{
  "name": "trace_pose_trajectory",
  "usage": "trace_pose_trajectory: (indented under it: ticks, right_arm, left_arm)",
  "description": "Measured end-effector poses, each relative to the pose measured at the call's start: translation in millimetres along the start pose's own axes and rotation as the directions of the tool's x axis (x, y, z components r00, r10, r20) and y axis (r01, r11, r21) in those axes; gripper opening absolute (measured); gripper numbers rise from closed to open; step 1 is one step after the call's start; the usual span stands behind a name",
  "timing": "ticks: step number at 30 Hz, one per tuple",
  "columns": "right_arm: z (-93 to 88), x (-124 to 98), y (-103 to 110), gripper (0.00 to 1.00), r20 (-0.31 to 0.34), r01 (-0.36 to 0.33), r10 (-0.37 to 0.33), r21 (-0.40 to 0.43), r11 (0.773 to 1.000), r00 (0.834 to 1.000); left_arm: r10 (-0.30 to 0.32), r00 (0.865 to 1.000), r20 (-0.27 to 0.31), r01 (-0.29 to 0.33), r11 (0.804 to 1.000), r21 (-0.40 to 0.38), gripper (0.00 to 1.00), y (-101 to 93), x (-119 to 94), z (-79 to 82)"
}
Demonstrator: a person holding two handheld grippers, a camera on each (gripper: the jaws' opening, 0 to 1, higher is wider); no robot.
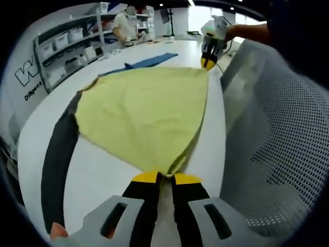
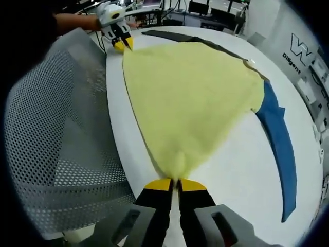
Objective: Fold the garment on the visible template until the final outline fits inside the template.
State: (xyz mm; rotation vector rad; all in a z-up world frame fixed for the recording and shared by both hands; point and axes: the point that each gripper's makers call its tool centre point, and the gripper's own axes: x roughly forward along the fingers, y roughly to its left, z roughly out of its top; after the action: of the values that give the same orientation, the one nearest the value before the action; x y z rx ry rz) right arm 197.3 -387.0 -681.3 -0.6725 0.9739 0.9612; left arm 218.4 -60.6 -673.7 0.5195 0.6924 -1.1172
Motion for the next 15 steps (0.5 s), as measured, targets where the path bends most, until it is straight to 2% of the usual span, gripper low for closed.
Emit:
trace_pose_trajectory:
  ticks: [5,9,15]
  right_arm:
    - [1.3,-1.8,2.1,0.05,0.009,-0.01,0.01,0.019,1.0,1.0]
    - [0.9,-6.7,3.5,0.07,0.013,-0.017,0.016,0.036,0.999,1.0]
    - [1.8,-18.1,3.0,0.09,0.043,-0.014,0.011,0.075,0.997,0.999]
  left_arm:
    - [-0.009,1.0,0.006,0.009,0.999,-0.033,0.13,-1.8,-6.1,-2.1]
    - [-0.011,0.999,0.042,0.016,0.992,-0.126,0.17,0.3,-13.2,4.0]
    - [0.049,0.988,0.145,-0.017,0.977,-0.213,0.19,19.6,-26.0,25.0]
